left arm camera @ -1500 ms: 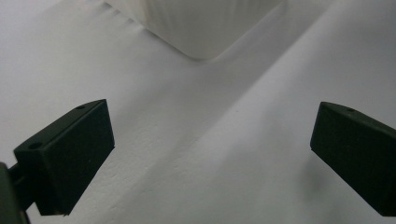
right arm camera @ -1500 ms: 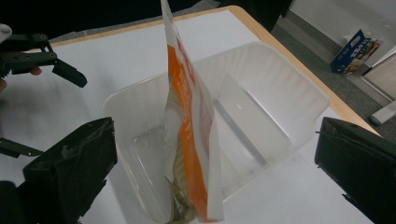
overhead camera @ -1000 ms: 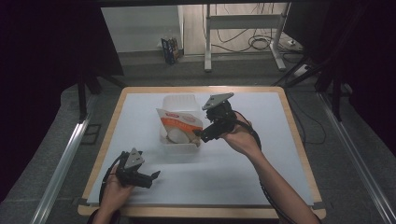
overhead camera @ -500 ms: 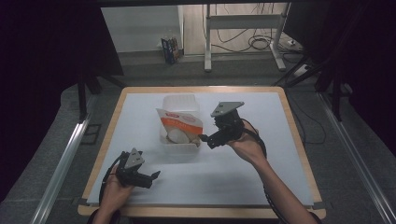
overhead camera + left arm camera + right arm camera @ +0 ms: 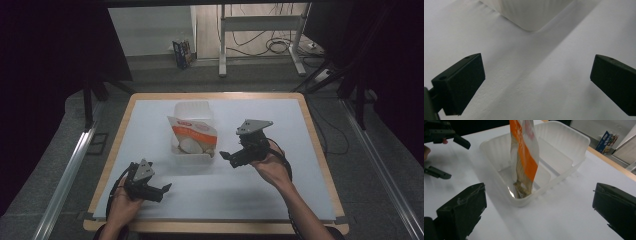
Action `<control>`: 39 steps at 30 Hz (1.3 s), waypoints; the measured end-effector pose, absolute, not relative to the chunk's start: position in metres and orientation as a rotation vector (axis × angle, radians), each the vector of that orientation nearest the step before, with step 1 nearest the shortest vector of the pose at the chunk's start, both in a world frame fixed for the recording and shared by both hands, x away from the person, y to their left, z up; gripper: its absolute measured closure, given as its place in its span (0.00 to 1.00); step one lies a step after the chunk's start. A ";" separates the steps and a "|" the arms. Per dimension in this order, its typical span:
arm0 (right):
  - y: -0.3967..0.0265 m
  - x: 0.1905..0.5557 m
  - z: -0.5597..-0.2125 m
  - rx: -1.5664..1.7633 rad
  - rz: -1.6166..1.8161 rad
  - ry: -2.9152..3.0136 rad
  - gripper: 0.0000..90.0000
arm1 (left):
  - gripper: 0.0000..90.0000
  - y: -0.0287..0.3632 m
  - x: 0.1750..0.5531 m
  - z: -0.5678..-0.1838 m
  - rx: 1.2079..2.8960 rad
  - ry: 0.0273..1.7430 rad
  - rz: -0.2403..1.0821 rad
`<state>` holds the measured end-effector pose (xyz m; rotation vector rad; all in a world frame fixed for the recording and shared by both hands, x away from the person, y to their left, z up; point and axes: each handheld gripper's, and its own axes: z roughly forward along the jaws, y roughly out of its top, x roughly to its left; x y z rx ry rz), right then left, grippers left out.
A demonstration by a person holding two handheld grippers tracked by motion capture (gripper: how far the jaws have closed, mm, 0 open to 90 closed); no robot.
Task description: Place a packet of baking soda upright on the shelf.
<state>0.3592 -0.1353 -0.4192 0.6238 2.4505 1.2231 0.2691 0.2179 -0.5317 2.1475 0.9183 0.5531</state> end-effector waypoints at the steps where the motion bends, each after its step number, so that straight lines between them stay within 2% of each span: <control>1: -0.140 0.357 -0.421 0.630 1.231 2.441 0.00 | 0.00 0.218 0.269 -0.532 2.146 0.919 0.553; 39: -0.248 0.312 -0.458 0.914 1.174 2.298 0.00 | 0.00 0.217 0.268 -0.531 2.155 0.908 0.558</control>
